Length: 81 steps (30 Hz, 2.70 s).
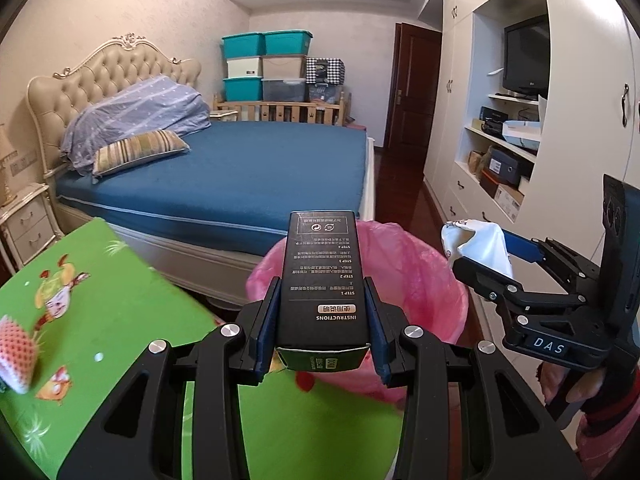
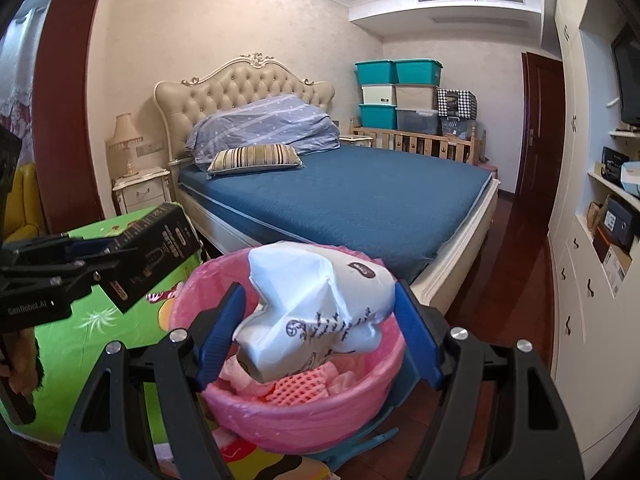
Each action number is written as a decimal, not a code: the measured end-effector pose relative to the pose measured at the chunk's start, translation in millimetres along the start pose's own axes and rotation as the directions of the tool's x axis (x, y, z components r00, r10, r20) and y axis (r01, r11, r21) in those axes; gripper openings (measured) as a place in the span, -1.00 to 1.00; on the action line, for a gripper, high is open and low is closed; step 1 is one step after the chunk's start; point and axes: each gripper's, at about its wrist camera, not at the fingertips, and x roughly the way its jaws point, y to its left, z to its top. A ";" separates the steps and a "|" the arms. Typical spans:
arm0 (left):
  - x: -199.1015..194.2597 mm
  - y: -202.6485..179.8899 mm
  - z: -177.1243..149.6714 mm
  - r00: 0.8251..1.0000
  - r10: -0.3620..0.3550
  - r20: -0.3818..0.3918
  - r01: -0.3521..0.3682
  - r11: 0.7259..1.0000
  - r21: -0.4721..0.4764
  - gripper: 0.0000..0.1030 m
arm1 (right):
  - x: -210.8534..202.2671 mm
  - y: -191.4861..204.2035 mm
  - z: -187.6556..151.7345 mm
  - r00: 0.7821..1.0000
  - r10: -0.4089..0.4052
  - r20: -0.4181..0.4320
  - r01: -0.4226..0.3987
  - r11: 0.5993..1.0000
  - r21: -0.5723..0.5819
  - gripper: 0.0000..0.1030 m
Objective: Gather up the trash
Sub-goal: 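Open both tools to drop the box and packet into the wastebasket, then move both tools back over the white foam blocks on the table, then grasp a white foam block with the right tool while the left grasps another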
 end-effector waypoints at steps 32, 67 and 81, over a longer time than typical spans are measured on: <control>-83.9 61.3 -51.4 0.966 0.248 0.069 -0.248 0.969 -0.015 0.83 | 12.1 46.5 19.6 0.995 0.099 -0.012 -0.099 0.995 -0.004 0.69; -351.7 294.1 -216.0 0.649 0.745 -0.156 -0.726 0.545 -0.419 0.83 | 52.2 480.5 -39.7 0.756 0.497 -0.425 -0.647 0.662 -0.377 0.79; -355.8 318.9 -234.9 0.659 0.721 -0.213 -0.718 0.519 -0.463 0.83 | 104.7 584.0 -24.0 0.629 0.524 -0.575 -0.777 0.453 -0.437 0.75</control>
